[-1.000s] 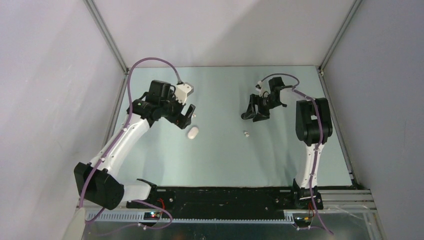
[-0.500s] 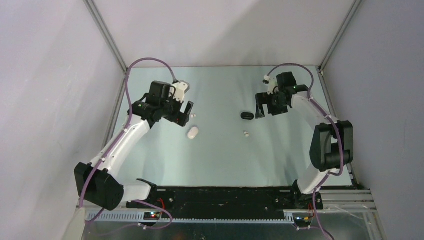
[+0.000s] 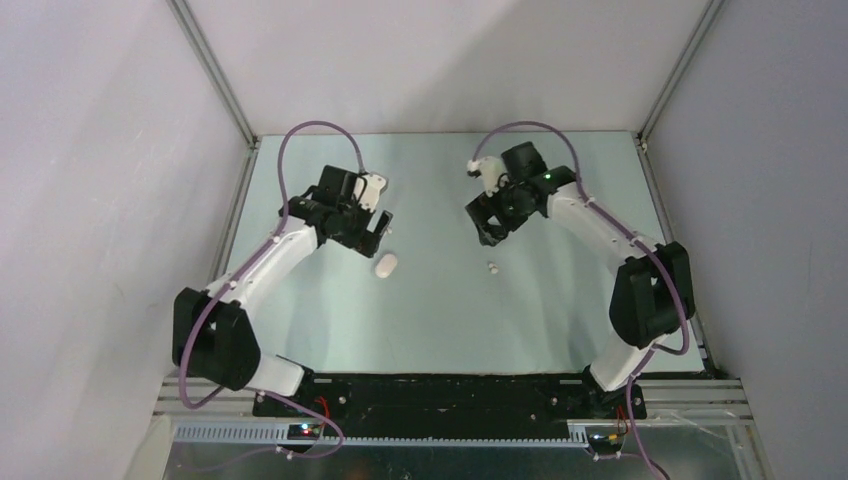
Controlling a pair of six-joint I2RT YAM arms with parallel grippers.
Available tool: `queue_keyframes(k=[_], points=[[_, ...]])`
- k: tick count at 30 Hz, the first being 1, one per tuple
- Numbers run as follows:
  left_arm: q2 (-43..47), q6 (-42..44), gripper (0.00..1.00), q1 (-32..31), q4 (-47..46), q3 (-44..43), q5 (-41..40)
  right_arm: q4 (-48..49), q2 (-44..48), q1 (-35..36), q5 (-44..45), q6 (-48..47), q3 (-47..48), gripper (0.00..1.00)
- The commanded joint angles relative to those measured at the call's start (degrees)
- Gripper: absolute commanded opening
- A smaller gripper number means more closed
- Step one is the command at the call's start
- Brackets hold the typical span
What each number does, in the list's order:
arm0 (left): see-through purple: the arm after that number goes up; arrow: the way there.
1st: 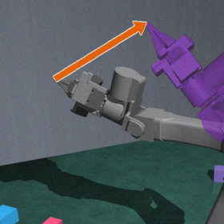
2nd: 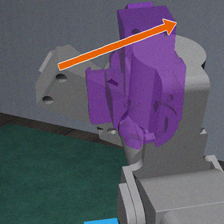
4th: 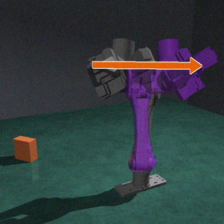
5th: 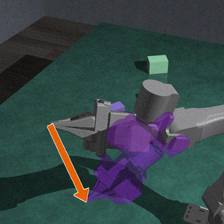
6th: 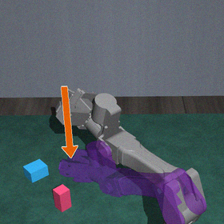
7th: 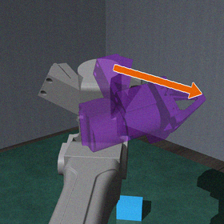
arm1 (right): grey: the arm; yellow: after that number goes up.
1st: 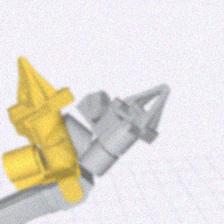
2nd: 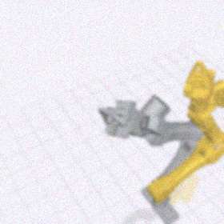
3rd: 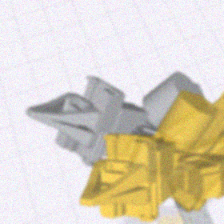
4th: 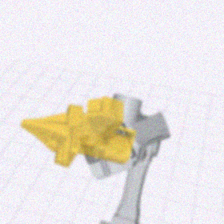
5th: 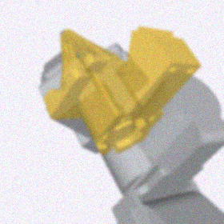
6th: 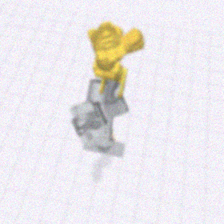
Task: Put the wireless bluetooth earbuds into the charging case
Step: Place the charging case at the center of the board, then adjust the charging case at the center of the board.
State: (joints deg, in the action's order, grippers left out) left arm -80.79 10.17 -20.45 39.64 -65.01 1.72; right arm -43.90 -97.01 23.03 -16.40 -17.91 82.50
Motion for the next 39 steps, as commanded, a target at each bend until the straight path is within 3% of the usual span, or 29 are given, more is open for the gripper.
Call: queue_keyframes(k=[1,4,8,14,23,31,34,39], points=[[-4.1,-3.6,0.89,-0.1,-1.9,-3.8,-0.3,2.7,-2.1,4.6,17.1,-7.5,0.2,0.99],[-7.5,-5.6,0.81,-0.4,-2.5,-3.9,1.9,1.9,-2.3,3.8,13.6,-8.3,1.4,0.99],[-10.6,-6.9,0.76,-0.7,-3.4,-3.3,3.4,-0.6,-1.3,-2.1,-6.8,-2.1,6.3,0.99],[-14.7,-6.0,0.66,-1.2,-3.7,-1.5,10.7,0.4,1.0,-10.2,-23.0,2.5,8.6,0.94],[-20.9,-5.8,0.59,-3.3,-4.8,-2.5,6.8,1.3,1.0,-11.0,-23.7,4.2,8.1,0.91],[-22.9,-4.8,0.46,-5.1,-5.1,-2.8,5.3,2.7,0.8,-9.6,-22.8,4.6,6.9,0.91],[-23.3,-5.4,0.46,-5.8,-5.0,-3.2,4.5,2.3,0.7,-9.5,-22.3,4.6,7.0,0.91],[-23.0,-7.2,0.60,-6.8,-3.3,-3.3,7.0,1.3,0.8,-9.9,-21.9,4.8,6.9,0.91]])
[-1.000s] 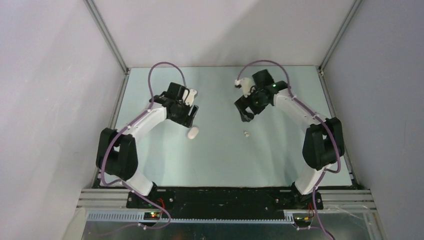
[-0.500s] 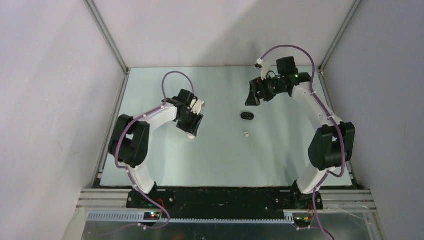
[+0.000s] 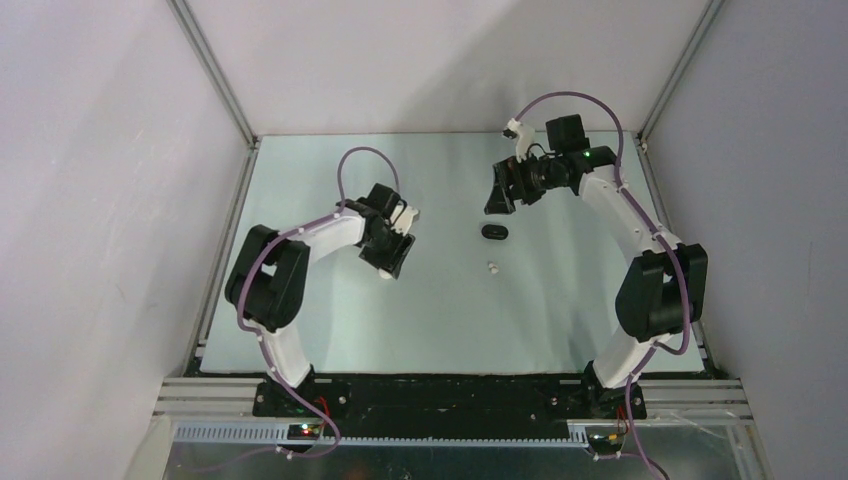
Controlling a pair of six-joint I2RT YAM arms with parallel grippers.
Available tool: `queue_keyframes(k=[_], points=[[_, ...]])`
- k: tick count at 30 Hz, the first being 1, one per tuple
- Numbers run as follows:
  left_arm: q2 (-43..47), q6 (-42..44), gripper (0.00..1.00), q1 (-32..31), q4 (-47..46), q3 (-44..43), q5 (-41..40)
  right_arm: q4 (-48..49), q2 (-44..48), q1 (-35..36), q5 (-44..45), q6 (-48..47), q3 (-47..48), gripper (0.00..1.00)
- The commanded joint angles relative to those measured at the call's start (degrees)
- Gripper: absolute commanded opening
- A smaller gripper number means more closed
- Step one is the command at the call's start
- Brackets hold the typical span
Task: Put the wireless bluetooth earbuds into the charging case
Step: Adjust the charging case at the center of the board.
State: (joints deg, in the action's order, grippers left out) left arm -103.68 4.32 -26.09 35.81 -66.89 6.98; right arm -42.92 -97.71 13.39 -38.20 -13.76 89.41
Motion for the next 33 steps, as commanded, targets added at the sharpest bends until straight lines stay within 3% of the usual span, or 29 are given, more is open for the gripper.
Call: queue_keyframes(k=[1,7,15,24,28,33], points=[[0.5,-1.5,0.60,-1.2,0.6,-1.1,2.3,0.3,1.6,-0.3,-0.3,1.0,-0.4,0.91],[3.6,-0.7,0.62,-2.7,1.3,2.2,7.3,0.9,1.6,-0.6,-2.0,2.8,-1.2,0.91],[1.5,2.3,0.57,-7.3,3.5,-0.5,12.6,0.9,0.3,-0.6,-2.6,4.0,0.3,0.91],[-3.5,5.1,0.61,-9.8,6.2,-13.3,14.0,0.8,-0.9,-1.0,-3.0,4.3,1.0,0.91],[4.5,10.1,0.62,-7.2,7.8,-11.4,19.1,0.5,-0.4,-1.1,-3.2,2.0,0.9,0.90],[14.7,7.2,0.62,3.2,8.0,-9.2,19.6,1.3,-0.2,0.6,-0.5,-1.9,-0.2,0.80]])
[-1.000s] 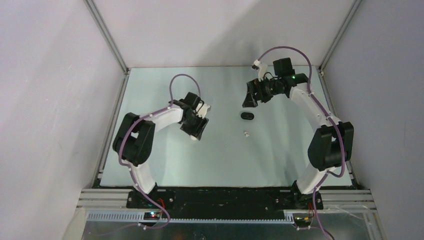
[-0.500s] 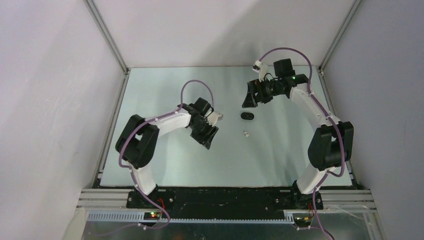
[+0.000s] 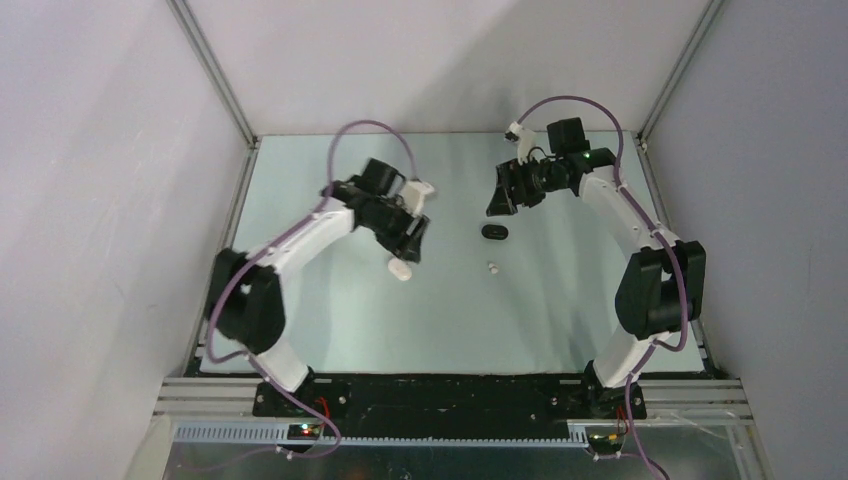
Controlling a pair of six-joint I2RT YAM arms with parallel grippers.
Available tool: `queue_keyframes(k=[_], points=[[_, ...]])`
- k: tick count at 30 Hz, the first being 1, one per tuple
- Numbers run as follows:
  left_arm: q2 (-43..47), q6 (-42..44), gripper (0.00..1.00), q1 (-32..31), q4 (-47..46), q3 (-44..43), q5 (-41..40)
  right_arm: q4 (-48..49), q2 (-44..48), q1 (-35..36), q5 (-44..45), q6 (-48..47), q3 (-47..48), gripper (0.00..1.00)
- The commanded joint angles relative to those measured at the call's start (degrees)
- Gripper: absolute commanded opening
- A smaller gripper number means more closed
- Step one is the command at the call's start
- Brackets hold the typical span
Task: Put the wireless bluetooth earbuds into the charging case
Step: Adjust the charging case at the center of the board.
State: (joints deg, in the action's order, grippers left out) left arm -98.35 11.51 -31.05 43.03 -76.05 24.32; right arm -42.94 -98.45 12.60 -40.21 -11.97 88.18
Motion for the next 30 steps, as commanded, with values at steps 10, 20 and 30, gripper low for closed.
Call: queue_keyframes(k=[10,20,30], points=[[12.0,-19.0,0.61,21.2,2.3,1.0,-4.6,3.2,-6.9,19.3,17.2,-3.1,4.5,0.68],[17.2,-23.0,0.62,23.6,2.2,4.9,-8.9,6.5,-15.4,33.5,26.9,3.8,6.7,0.66],[17.1,-26.2,0.62,29.7,2.1,6.1,-4.9,9.9,-23.4,36.8,35.8,13.5,12.6,0.71]])
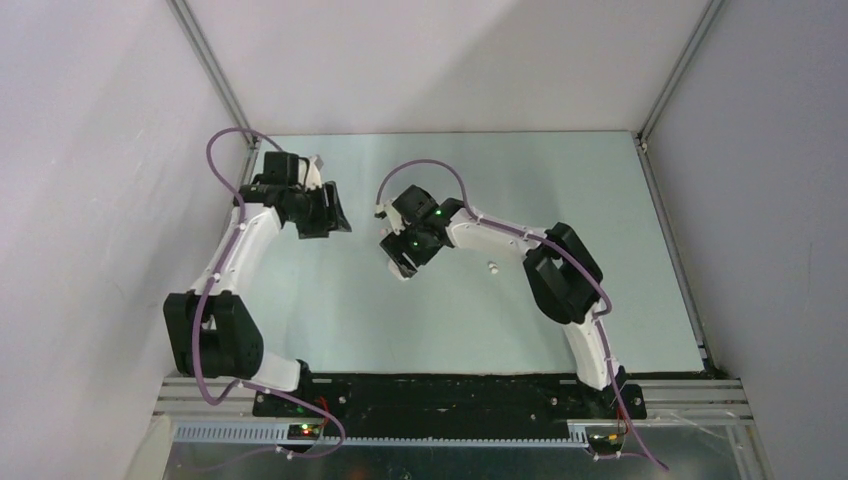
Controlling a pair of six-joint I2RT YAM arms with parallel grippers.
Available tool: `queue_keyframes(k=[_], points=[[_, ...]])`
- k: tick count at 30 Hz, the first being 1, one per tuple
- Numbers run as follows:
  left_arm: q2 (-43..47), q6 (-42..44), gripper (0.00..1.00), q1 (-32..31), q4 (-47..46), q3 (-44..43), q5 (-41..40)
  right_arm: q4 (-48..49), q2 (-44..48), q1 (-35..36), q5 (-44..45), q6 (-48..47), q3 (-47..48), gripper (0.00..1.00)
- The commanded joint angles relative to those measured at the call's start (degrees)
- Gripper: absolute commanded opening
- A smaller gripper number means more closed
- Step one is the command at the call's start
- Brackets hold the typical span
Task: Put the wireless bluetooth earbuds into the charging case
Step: Adjust the charging case at the center of the board, then pick up the charging case at the center of the board.
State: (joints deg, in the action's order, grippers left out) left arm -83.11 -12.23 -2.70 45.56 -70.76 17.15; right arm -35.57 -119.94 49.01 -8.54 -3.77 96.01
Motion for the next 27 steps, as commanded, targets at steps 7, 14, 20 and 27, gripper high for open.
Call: queue_keyframes(k=[7,14,20,27], points=[[1.8,-2.4,0.62,2.1,-1.0,1.4,2.3,0.8,-5.4,2.3,2.2,6.8,8.4,0.66],[2.1,-2.5,0.62,2.5,-1.1,1.1,2.4,0.0,-7.5,2.2,3.9,7.5,8.0,0.63],[1.8,-2.6,0.62,2.5,-1.1,0.9,2.6,0.6,-8.5,1.6,4.1,6.1,6.9,0.56],[0.4,-2.9,0.62,2.5,-1.0,0.5,3.5,2.6,-9.9,1.3,1.6,0.5,6.9,0.50]])
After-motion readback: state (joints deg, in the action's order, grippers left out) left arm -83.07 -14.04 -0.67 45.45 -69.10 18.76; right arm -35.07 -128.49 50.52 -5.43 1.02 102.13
